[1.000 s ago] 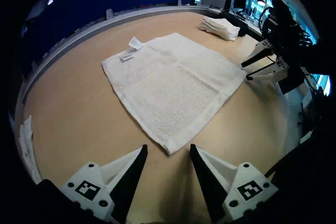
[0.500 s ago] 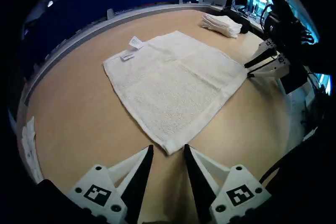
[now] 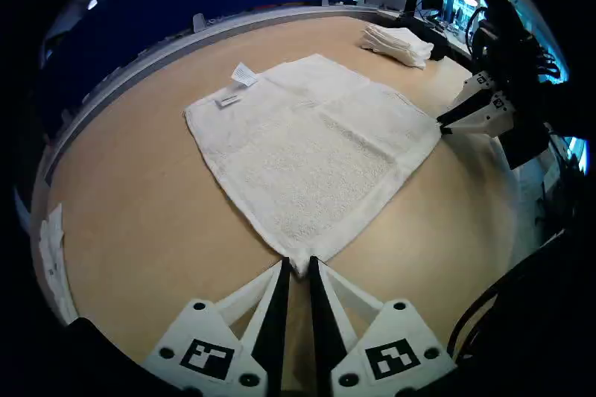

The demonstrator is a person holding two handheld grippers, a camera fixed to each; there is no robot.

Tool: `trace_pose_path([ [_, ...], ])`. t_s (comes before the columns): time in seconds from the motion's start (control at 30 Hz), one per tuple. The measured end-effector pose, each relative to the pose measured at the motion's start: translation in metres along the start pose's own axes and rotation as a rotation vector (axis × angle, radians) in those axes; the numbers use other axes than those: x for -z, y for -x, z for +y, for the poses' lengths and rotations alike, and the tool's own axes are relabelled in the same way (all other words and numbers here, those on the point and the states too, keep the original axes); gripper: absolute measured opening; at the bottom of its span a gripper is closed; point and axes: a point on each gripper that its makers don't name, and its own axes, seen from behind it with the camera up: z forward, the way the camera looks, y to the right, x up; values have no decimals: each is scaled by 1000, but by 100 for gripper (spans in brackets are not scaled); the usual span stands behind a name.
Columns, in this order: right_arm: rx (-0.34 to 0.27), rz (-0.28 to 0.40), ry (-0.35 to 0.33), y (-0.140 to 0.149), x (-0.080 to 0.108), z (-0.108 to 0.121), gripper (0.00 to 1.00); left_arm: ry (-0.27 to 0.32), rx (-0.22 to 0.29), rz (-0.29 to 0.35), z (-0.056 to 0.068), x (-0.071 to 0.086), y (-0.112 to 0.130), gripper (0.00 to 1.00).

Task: Fold towel

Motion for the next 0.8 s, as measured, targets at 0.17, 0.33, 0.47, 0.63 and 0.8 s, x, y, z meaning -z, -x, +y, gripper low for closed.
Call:
trace_pose_path([
  [0.17, -28, 12, -6, -4, 2, 4, 17, 4, 7, 9, 1, 0, -2, 11],
  [0.33, -37, 25, -1, -11, 7, 8, 17, 10, 12, 18, 4, 4, -9, 9],
  [0.47, -34, 36, -1, -18, 13, 11, 17, 12, 30, 32, 4, 9, -16, 9],
  [0.63, -33, 52, 0, -28, 23, 14, 17, 17, 79, 53, 3, 21, -27, 9],
  [0.8, -35, 76, -2, -43, 37, 15, 17, 13, 123, 86, -3, 36, -44, 9],
])
